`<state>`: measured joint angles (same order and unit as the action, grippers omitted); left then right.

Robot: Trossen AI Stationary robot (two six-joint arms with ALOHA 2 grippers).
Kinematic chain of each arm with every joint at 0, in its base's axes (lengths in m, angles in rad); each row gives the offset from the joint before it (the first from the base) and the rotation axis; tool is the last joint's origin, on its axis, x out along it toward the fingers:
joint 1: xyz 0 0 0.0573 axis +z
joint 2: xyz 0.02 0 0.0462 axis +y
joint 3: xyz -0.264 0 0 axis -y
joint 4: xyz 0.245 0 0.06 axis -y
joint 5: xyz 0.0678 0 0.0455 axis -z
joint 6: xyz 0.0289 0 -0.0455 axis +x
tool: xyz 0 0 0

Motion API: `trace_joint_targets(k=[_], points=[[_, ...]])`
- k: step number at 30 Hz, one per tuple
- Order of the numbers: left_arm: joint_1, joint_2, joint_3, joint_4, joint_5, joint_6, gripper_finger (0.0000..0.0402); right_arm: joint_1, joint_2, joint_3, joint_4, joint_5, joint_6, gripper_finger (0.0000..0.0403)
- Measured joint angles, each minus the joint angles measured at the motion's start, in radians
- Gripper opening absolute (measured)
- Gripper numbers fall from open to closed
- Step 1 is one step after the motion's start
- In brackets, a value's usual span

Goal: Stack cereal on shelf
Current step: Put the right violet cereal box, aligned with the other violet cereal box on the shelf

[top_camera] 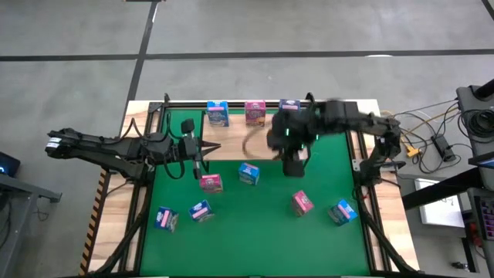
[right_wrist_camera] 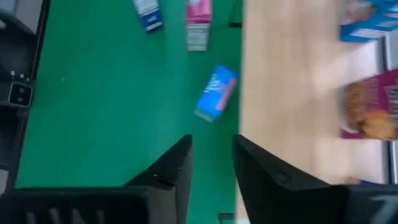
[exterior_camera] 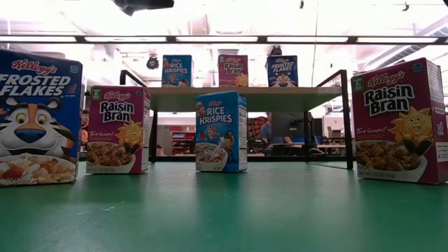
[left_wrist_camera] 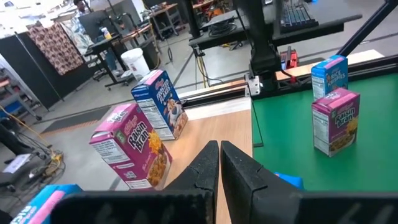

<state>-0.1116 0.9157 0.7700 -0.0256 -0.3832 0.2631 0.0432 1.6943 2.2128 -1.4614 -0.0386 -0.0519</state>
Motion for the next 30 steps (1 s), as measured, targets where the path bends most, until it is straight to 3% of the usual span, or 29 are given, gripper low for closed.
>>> trace_joint_targets(k=[6, 13, 19, 24, 30], points=[[0.0, 0.0, 0.0, -0.01, 0.001, -0.038, 0.0, 0.142, 0.001, -0.122, 0.053, 0.036, 0.184, 0.0054], [0.0, 0.0, 0.0, -0.027, 0.002, -0.064, 0.0, 0.223, 0.0, -0.311, 0.061, 0.025, 0.508, 0.0031], [0.0, 0.0, 0.0, -0.028, 0.002, -0.089, 0.0, 0.266, -0.024, -0.474, 0.058, -0.07, 0.834, 0.0031], [0.0, 0.0, 0.0, -0.028, 0.002, -0.086, 0.0, 0.316, -0.055, -0.554, 0.053, -0.077, 1.111, 0.0033], [0.0, 0.0, 0.0, -0.027, 0.002, -0.058, 0.0, 0.339, -0.071, -0.596, 0.056, -0.066, 1.287, 0.0085]])
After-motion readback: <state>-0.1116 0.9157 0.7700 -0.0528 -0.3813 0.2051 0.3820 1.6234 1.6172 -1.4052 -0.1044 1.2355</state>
